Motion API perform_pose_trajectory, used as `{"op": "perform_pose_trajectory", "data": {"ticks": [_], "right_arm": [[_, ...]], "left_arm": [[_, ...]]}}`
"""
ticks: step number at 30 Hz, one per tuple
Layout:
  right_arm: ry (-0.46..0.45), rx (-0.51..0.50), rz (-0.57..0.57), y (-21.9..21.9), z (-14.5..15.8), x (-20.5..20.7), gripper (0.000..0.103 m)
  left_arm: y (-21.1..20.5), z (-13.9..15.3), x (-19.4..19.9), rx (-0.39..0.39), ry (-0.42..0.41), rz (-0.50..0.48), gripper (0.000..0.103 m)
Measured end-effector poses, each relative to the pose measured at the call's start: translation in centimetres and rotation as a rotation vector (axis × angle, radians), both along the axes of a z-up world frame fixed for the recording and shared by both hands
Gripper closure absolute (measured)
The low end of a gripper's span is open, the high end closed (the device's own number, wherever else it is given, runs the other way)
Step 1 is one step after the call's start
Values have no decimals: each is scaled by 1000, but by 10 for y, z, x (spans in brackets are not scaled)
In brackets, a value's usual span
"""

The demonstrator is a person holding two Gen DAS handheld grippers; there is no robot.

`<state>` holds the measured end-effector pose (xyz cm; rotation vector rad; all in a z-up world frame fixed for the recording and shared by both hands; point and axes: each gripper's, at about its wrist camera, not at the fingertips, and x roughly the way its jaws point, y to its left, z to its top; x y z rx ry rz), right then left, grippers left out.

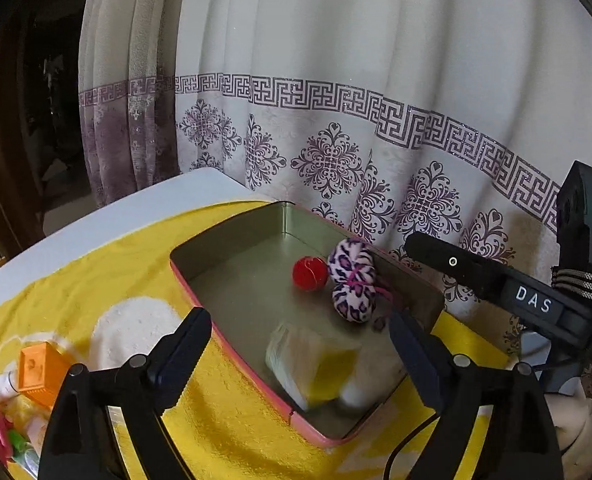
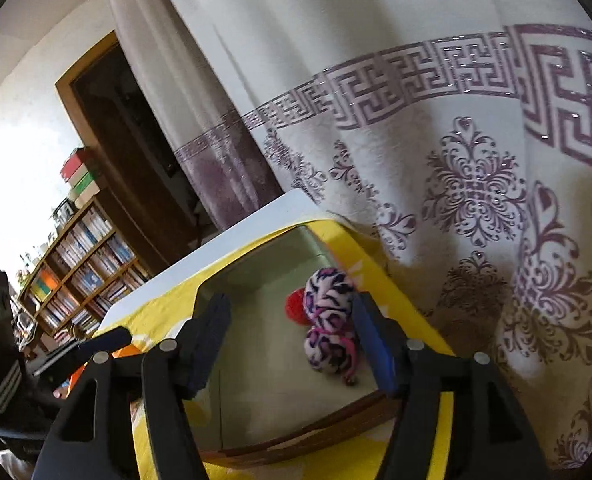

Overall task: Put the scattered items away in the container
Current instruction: 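Place the cream box and white container into the tin with both grippers, then grasp the orange rubber cube with the left gripper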

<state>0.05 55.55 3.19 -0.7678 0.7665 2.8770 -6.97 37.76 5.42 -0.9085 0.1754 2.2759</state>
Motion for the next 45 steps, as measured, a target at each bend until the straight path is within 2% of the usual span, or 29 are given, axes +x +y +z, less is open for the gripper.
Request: {"op": "perform_pose_trajectory", "data": {"ticks": [12, 21, 26, 30, 35, 40, 45], "right_arm": [[-2, 34, 21, -16, 2, 0, 35], [13, 70, 140, -66, 10, -4, 35], [7, 72, 206, -98, 11, -14, 34], [-7, 81, 268, -129, 11, -23, 30], [-13, 109, 323, -166, 11, -32, 26], [-52, 129, 375, -198, 1, -45, 24], [-94, 143, 423, -221, -10, -56, 24]], "left_arm": [[-45, 0, -2, 1, -19, 109, 11], [-114, 0, 4, 2, -16, 251, 11], [-183, 1, 6, 2, 2, 397, 11], [-244, -5, 2, 11, -13, 535, 11], [-325, -26, -2, 35, -51, 762, 11], [-372, -48, -11, 92, -139, 875, 11], [-385, -62, -26, 72, -202, 926, 11]]}}
